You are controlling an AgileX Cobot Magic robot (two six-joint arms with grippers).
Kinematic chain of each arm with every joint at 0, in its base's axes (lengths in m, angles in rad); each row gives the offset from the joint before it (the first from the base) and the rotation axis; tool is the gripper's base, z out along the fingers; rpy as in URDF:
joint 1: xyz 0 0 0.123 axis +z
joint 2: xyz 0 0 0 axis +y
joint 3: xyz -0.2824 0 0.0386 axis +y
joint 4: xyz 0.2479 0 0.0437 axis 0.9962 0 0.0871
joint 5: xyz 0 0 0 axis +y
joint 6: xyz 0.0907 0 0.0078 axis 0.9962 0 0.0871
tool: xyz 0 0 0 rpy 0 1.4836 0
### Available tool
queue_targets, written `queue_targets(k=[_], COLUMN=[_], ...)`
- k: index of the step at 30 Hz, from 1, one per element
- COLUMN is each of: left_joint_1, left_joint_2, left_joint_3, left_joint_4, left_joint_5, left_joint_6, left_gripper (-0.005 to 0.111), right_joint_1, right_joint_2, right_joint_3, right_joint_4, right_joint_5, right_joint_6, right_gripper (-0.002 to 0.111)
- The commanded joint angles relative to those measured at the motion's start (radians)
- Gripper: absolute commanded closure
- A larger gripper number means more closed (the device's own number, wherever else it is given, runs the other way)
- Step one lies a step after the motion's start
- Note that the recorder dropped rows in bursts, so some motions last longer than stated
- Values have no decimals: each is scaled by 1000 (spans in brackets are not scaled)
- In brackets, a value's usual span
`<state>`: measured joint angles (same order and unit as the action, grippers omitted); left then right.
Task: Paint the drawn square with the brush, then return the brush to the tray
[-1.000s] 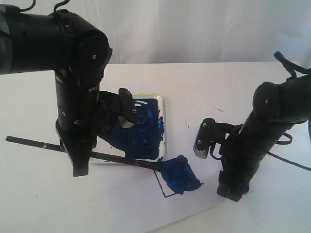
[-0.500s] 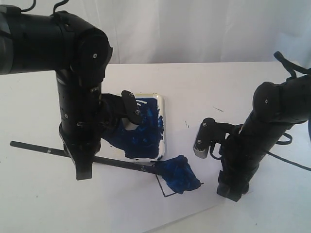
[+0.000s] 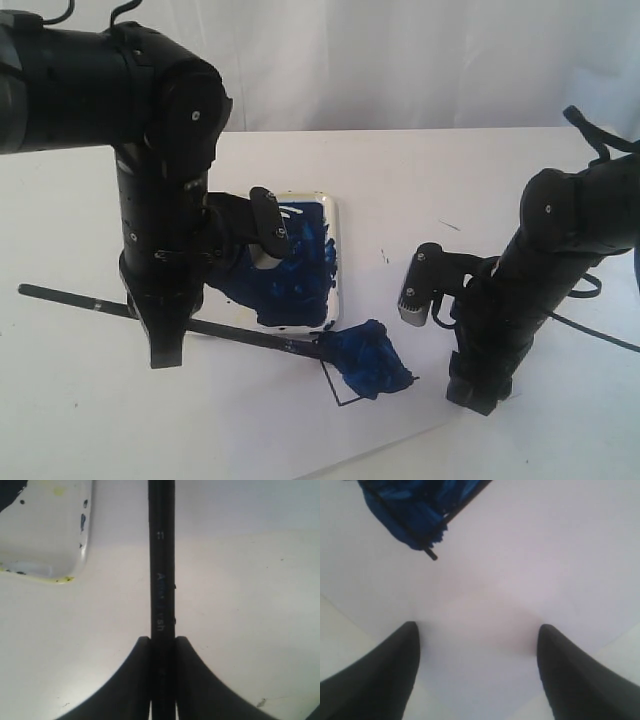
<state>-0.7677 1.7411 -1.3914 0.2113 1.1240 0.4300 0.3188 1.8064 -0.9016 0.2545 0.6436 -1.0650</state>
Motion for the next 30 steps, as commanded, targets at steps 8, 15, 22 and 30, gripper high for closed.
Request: queue_targets(k=[8, 15, 22, 30], left_joint_1=[-1, -1, -1, -1], left_joint_2=[-6, -20, -31, -31], left_joint_3=[53, 51, 53, 53], left_joint_4=[25, -16, -25, -118], left_joint_5=[31, -31, 27, 20], left_joint_6=[-1, 5, 44, 102], left_gripper=[107, 107, 107, 107], right_joint_1=[1, 1, 1, 1], right_joint_2=[24, 24, 24, 24], right_joint_3=[8, 8, 8, 8], right_joint_4=[2, 2, 2, 2], right_joint_5=[4, 4, 4, 4], right_joint_6=[3, 3, 3, 3], right_gripper=[45, 45, 45, 45])
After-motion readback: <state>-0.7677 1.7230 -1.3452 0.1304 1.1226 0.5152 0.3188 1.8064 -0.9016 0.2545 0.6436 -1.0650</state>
